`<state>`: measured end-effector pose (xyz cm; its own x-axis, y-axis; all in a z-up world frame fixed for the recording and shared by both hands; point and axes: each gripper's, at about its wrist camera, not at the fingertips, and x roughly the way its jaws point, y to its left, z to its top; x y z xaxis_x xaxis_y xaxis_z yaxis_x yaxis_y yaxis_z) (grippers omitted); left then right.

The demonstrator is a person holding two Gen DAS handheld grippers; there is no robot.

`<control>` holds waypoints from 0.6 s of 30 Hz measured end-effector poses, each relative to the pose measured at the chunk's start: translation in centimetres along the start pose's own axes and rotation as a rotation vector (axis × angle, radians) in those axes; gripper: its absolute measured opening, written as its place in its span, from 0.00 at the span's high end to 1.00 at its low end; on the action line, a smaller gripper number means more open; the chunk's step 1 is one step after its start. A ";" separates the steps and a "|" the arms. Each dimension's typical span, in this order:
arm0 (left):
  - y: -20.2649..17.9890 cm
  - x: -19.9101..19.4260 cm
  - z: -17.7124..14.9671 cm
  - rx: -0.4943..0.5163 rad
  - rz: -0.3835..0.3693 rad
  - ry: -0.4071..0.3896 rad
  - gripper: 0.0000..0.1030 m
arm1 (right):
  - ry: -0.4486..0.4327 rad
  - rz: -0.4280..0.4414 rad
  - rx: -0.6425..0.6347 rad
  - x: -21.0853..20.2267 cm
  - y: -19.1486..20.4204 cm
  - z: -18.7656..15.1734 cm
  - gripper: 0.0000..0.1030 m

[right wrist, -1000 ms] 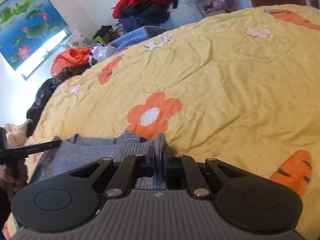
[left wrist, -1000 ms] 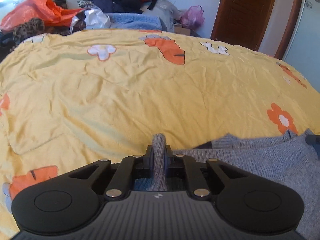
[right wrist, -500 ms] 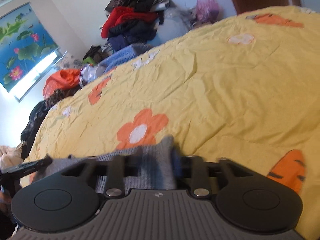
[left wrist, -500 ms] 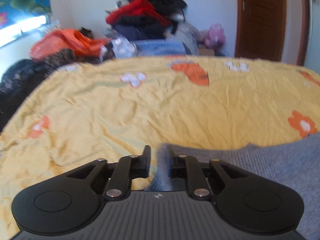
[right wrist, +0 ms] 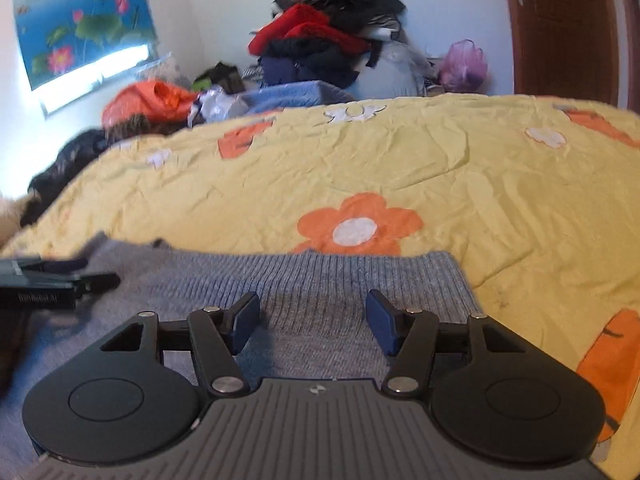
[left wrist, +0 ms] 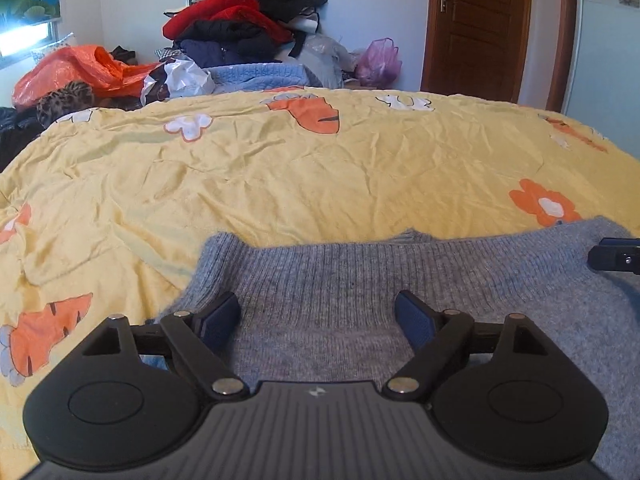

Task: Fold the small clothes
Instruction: 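Open both tools and release the sweater edge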

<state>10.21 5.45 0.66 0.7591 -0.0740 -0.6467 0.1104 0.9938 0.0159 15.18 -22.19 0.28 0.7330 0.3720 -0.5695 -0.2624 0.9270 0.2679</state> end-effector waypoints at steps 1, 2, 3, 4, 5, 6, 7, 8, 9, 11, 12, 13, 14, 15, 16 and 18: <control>-0.2 0.1 0.1 0.002 0.011 0.002 0.12 | 0.000 -0.008 -0.010 0.1 0.2 0.0 0.39; -0.2 0.0 0.1 -0.001 0.016 0.001 0.12 | 0.003 -0.017 -0.030 0.2 0.6 -0.1 0.36; -0.2 -0.3 0.0 -0.009 0.029 -0.005 0.12 | 0.007 -0.023 -0.055 0.3 1.1 -0.1 0.34; -0.1 -1.2 -0.2 -0.027 0.056 -0.020 0.14 | 0.011 -0.028 -0.079 0.3 1.5 -0.3 0.30; 0.0 -2.4 -0.5 -0.046 0.081 -0.042 0.14 | 0.014 -0.031 -0.098 0.3 1.8 -0.4 0.26; 0.3 -4.0 -1.0 -0.074 0.097 -0.068 0.13 | 0.014 -0.034 -0.111 0.2 2.0 -0.5 0.25; 0.9 -6.0 -1.7 -0.120 0.094 -0.101 0.13 | 0.012 -0.035 -0.114 0.2 2.1 -0.6 0.23; 1.7 -8.1 -2.6 -0.183 0.076 -0.136 0.13 | 0.008 -0.035 -0.109 0.1 2.1 -0.6 0.23; 2.6 -10.3 -3.8 -0.254 0.058 -0.168 0.13 | 0.003 -0.031 -0.097 -0.1 1.9 -0.6 0.23; 4.2 -14.3 -6.5 -0.396 0.042 -0.211 0.13 | -0.004 -0.013 -0.069 -0.3 1.5 -0.6 0.22; 5.0 -16.0 -8.1 -0.474 0.040 -0.224 0.13 | -0.006 -0.001 -0.054 -0.3 1.2 -0.5 0.21; 5.8 -17.4 -9.7 -0.553 0.027 -0.224 0.13 | -0.008 0.008 -0.043 -0.4 1.0 -0.5 0.21; 6.4 -18.3 -11.2 -0.621 0.014 -0.209 0.13 | -0.009 0.014 -0.037 -0.4 0.9 -0.5 0.20; 6.8 -18.9 -12.5 -0.679 0.009 -0.193 0.13 | -0.010 0.018 -0.033 -0.4 0.9 -0.5 0.20; 7.1 -19.3 -13.7 -0.725 0.003 -0.181 0.13 | -0.011 0.021 -0.030 -0.5 0.9 -0.5 0.20; 7.4 -19.3 -14.9 -0.766 -0.048 -0.158 0.13 | -0.012 0.022 -0.028 -0.5 0.9 -0.5 0.19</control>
<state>-13.19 15.46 1.91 0.8531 -0.0726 -0.5166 -0.2845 0.7653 -0.5774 14.23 -21.57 0.38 0.7341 0.3921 -0.5544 -0.2959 0.9195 0.2586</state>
